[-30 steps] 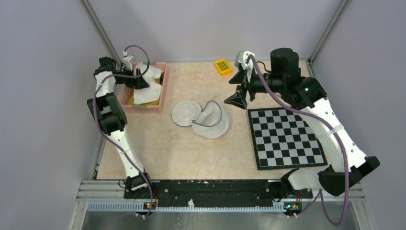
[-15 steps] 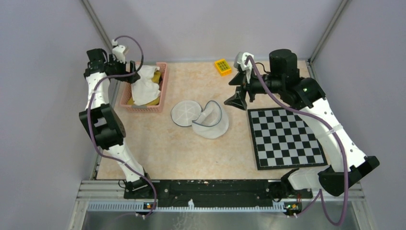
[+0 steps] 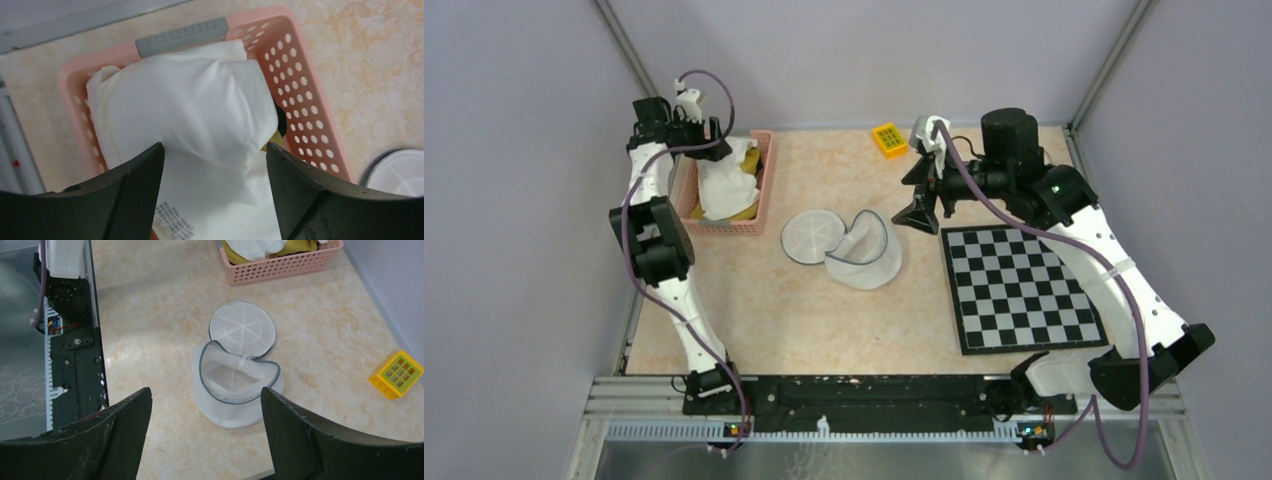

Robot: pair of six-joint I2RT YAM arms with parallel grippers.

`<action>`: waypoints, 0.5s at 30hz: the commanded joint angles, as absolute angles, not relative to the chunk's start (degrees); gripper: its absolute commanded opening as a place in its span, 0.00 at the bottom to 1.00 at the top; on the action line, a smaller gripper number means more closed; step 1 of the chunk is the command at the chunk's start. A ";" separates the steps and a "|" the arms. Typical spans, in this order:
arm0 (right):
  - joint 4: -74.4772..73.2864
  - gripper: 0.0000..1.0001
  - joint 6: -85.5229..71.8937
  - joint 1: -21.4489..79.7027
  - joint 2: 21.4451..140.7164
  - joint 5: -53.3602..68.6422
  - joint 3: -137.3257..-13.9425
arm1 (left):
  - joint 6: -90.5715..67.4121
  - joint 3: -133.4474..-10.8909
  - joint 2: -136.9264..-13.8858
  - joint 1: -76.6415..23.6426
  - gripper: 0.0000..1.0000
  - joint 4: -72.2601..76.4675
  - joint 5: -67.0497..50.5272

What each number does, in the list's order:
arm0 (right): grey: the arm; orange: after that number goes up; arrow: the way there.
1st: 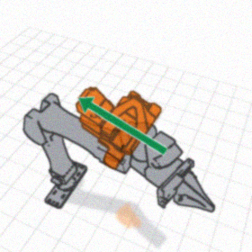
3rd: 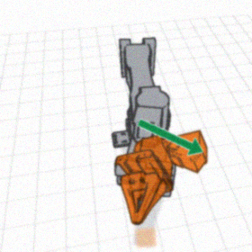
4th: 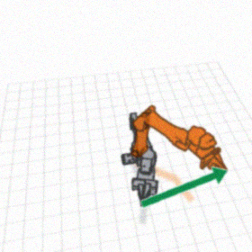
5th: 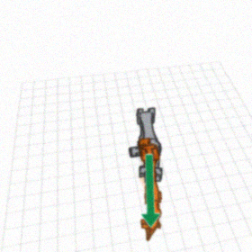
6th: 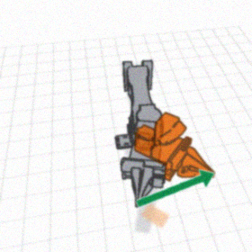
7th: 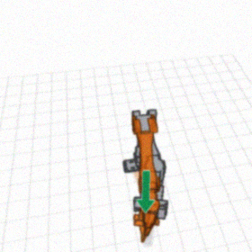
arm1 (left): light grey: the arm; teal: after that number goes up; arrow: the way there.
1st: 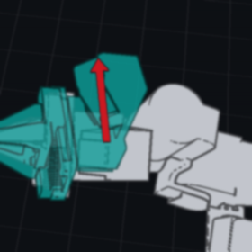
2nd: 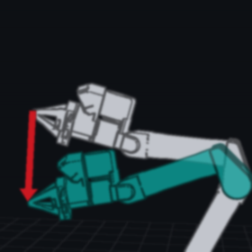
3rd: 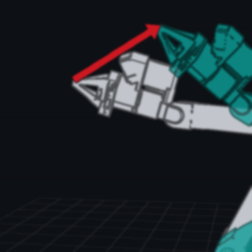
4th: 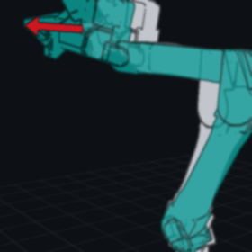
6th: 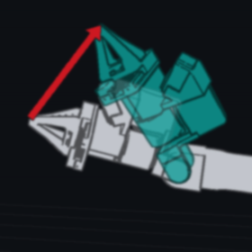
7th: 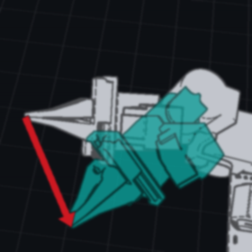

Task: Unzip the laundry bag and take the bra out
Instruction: Place the bra in the bin.

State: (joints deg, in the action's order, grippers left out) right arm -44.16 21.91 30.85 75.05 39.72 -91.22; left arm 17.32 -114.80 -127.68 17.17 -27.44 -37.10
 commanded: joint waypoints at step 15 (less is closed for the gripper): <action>-40.33 0.78 12.25 28.55 77.81 40.87 -85.18 | 20.20 -110.35 -117.49 16.22 0.98 -29.75 -36.42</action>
